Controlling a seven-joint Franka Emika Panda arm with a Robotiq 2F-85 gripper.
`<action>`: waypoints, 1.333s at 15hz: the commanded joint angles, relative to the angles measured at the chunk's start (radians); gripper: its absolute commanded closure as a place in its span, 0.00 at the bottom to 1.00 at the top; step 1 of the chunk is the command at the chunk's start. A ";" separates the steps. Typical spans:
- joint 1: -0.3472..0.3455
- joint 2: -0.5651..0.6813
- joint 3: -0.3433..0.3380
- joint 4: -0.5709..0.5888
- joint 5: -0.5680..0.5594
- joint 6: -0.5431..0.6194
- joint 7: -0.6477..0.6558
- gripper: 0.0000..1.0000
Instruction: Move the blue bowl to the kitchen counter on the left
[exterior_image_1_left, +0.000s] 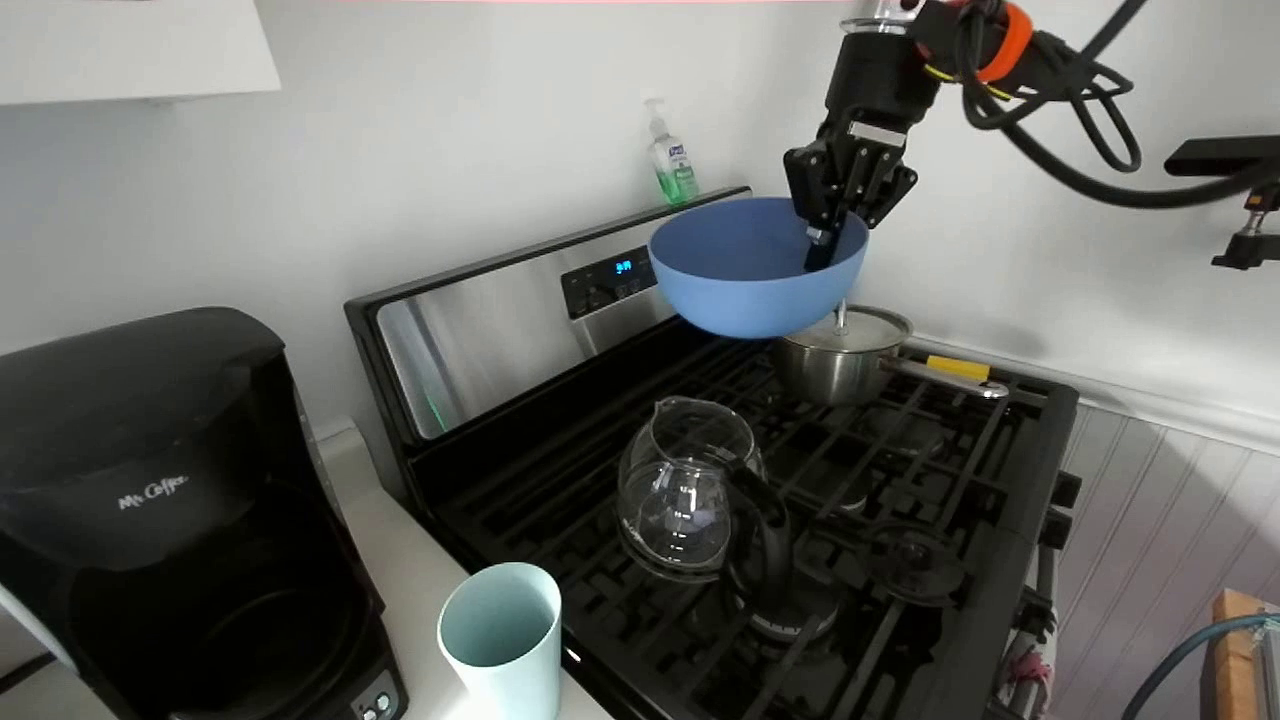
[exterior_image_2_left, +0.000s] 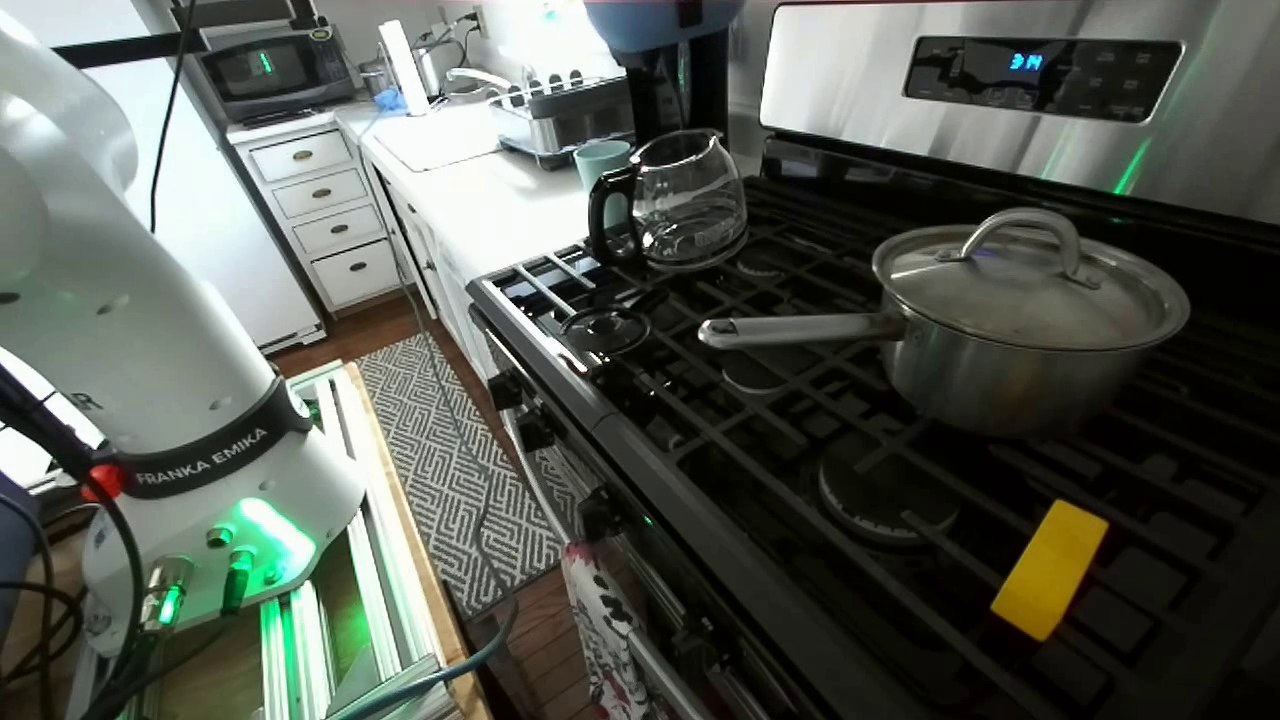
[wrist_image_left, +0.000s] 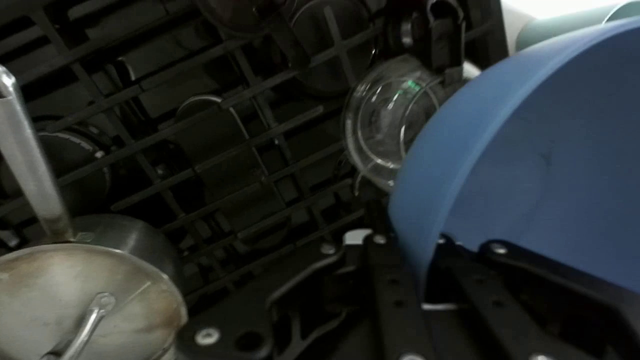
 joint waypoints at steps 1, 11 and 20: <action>0.061 -0.058 0.058 -0.060 0.059 -0.034 -0.101 0.98; 0.210 0.135 0.072 -0.031 0.242 -0.043 -0.556 0.98; 0.194 0.240 0.136 -0.042 0.335 0.063 -0.482 0.98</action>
